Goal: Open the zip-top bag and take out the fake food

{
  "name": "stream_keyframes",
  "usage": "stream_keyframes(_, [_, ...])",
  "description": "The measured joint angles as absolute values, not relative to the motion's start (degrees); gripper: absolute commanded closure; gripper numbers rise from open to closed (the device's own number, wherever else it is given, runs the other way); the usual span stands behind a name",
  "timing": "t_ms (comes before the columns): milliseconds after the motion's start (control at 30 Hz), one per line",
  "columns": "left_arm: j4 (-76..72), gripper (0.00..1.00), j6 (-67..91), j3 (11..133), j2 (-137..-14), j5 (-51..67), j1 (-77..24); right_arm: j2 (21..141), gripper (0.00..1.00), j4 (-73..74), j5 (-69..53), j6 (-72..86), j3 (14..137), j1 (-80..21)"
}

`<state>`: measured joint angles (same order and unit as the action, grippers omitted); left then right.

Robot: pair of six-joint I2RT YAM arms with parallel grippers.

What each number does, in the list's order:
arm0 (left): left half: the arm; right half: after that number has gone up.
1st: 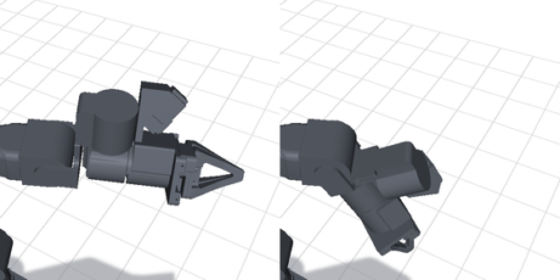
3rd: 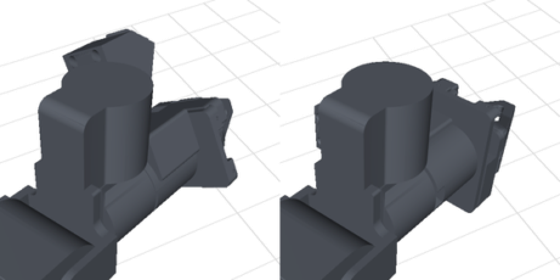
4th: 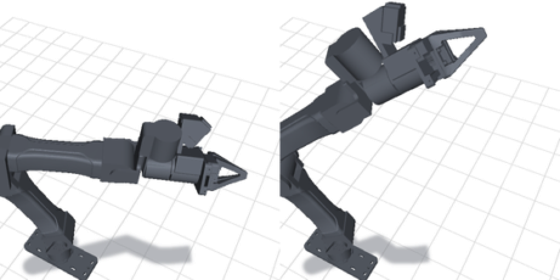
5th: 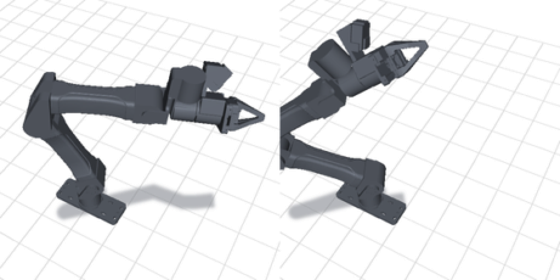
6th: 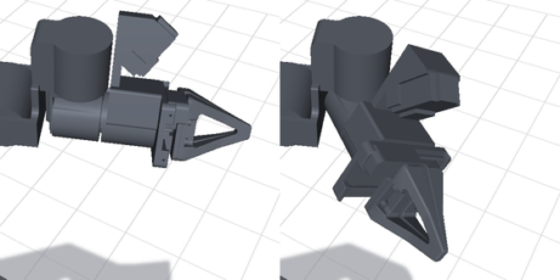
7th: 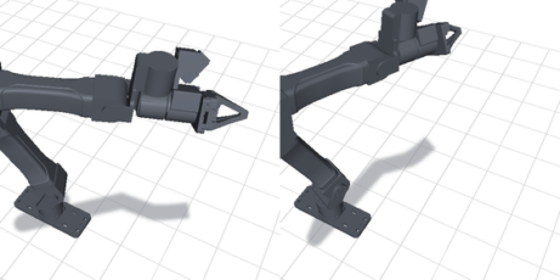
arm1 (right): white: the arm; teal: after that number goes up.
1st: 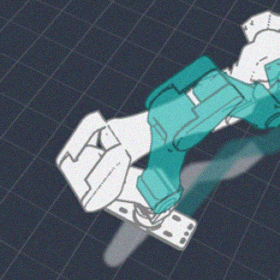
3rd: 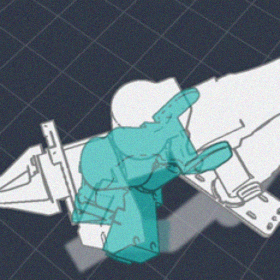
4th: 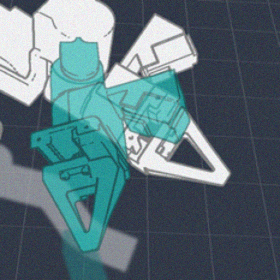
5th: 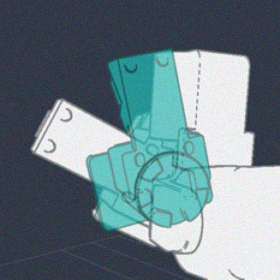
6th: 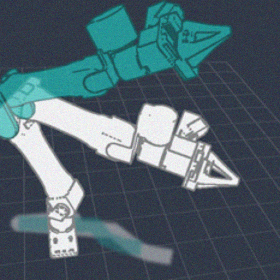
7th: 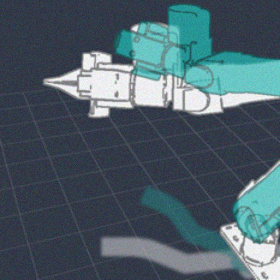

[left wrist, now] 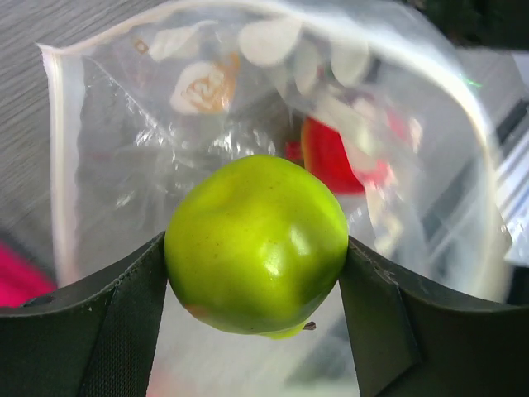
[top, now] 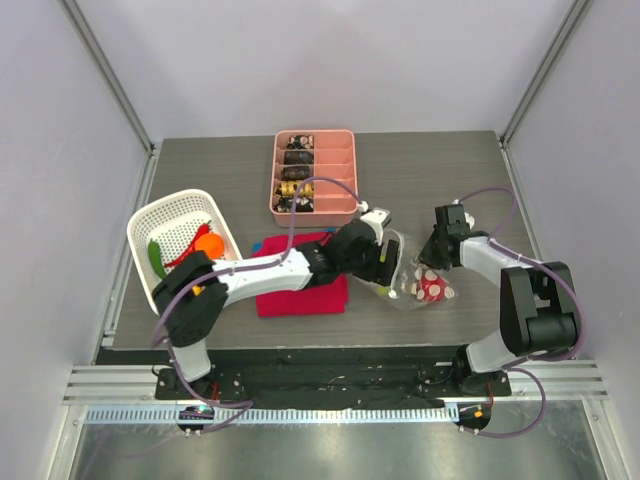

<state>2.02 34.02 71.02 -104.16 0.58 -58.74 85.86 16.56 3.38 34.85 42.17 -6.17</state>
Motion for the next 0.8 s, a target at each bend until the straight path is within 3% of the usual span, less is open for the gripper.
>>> stream_keyframes(400, [21.69,1.00,29.26,57.43,-72.23,-11.35,-55.90,85.86,0.99,15.86,4.80,34.57,42.22,-5.50])
stream_keyframes(533, [29.67,1.00,30.46,55.09,-61.32,-20.01,-46.02,85.41,0.98,16.43,5.39,33.93,42.19,-5.48])
stream_keyframes(667, [34.39,0.98,33.23,51.57,-54.06,-28.69,-32.58,82.81,0.90,18.48,5.56,32.62,42.19,-5.89])
stream_keyframes(700, [35.00,0.94,33.85,50.85,-53.19,-29.71,-30.26,81.95,0.88,18.90,5.69,32.32,42.24,-6.17])
stream_keyframes(733, [35.90,0.84,34.63,50.13,-52.51,-30.65,-27.22,80.62,0.85,19.88,6.24,31.66,42.44,-6.87])
stream_keyframes(800, [37.23,0.53,36.34,49.89,-52.86,-31.68,-22.79,78.24,0.78,21.63,7.27,30.87,43.33,-8.78])
